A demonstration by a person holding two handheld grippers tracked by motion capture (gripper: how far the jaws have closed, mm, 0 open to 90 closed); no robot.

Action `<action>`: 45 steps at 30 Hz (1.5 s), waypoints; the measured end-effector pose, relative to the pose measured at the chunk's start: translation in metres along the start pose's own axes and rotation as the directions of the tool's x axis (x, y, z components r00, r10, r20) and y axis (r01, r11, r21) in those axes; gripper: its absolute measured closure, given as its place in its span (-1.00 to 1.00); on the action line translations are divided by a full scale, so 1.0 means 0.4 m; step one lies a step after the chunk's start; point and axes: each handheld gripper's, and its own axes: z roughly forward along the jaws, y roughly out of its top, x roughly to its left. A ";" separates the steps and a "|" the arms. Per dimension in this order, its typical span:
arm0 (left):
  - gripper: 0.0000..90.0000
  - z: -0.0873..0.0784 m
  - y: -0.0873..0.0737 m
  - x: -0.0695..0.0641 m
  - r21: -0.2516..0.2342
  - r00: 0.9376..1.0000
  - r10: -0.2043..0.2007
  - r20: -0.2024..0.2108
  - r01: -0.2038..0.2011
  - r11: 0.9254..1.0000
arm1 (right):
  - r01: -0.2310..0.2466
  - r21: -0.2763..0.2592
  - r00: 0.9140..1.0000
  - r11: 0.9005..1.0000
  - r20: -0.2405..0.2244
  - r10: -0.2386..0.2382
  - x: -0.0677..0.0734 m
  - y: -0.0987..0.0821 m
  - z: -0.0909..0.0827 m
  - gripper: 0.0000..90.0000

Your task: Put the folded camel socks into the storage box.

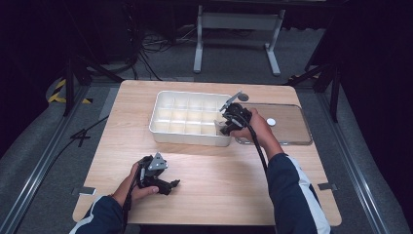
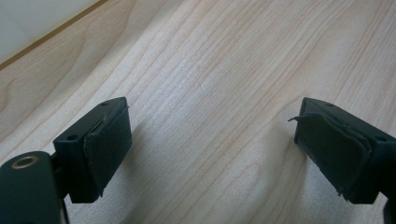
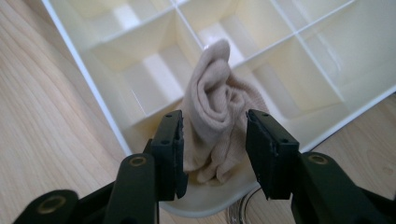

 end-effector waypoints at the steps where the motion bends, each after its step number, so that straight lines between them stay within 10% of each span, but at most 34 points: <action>1: -0.75 0.000 0.000 0.000 0.000 1.000 0.000 0.000 0.000 1.000 | -0.004 -0.023 1.000 1.000 -0.004 0.004 -0.002 0.000 -0.007 0.27; 7: -0.75 0.000 0.000 0.000 0.000 1.000 0.000 -0.001 0.000 1.000 | -0.016 -0.117 1.000 0.993 0.002 0.016 0.002 0.010 -0.017 0.34; 13: -0.75 0.000 0.000 0.000 0.000 1.000 0.000 -0.001 0.000 1.000 | 0.000 -0.046 1.000 0.999 0.003 0.000 0.005 0.007 0.027 0.75; 28: -0.75 0.001 -0.001 0.000 -0.004 1.000 0.001 -0.005 -0.001 1.000 | -0.002 0.133 1.000 0.991 -0.013 0.003 0.005 0.011 0.081 0.84; 45: -0.75 0.000 -0.001 0.000 0.000 1.000 0.004 -0.003 -0.004 1.000 | -0.028 0.129 0.999 0.991 -0.035 0.033 -0.001 0.002 0.095 0.83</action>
